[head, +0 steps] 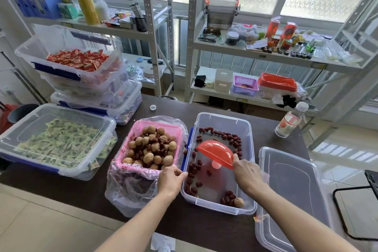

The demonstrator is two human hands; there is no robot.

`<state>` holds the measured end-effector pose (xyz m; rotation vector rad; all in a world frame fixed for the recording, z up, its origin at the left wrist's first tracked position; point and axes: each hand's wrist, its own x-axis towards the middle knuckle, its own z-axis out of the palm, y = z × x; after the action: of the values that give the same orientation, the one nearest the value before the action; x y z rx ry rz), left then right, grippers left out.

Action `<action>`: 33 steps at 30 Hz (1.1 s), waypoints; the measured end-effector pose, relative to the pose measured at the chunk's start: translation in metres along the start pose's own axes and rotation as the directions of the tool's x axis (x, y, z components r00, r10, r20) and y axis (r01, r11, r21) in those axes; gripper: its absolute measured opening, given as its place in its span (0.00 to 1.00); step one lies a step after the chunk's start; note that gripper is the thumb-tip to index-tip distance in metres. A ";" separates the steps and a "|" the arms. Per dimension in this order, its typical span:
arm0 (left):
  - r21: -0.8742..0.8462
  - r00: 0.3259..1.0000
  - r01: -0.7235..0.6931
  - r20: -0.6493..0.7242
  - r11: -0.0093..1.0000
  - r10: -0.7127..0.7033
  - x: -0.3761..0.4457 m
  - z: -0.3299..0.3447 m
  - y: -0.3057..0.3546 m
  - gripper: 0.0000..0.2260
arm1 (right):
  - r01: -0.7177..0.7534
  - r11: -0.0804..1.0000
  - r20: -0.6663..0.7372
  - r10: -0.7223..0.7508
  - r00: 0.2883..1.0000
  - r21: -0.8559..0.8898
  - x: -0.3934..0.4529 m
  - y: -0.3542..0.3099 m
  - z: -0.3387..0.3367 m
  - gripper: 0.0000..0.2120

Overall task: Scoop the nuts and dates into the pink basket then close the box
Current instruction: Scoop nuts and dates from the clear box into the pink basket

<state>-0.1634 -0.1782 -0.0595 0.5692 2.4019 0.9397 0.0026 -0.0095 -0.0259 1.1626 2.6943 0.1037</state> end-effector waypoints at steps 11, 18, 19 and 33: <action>-0.040 0.999 0.037 0.023 0.999 -0.036 0.005 0.003 -0.003 0.10 | 0.318 0.888 0.114 -0.297 0.948 -0.332 -0.004 0.041 -0.029 0.20; -0.129 0.993 0.103 0.070 0.986 -0.094 0.013 0.006 -0.008 0.13 | 0.487 0.783 0.224 -0.433 0.873 -0.386 -0.018 0.036 -0.032 0.11; -0.136 0.992 0.113 0.077 0.984 -0.103 0.014 0.005 -0.010 0.13 | 0.509 0.767 0.254 -0.441 0.861 -0.390 -0.018 0.034 -0.033 0.11; -0.217 0.980 0.172 0.135 0.961 -0.145 0.018 0.004 -0.009 0.15 | 0.596 0.718 0.431 -0.439 0.789 -0.359 0.001 -0.005 -0.071 0.12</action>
<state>-0.1768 -0.1727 -0.0737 0.3304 2.1611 1.0614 -0.0168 -0.0109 0.0431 0.2114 2.3876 0.4284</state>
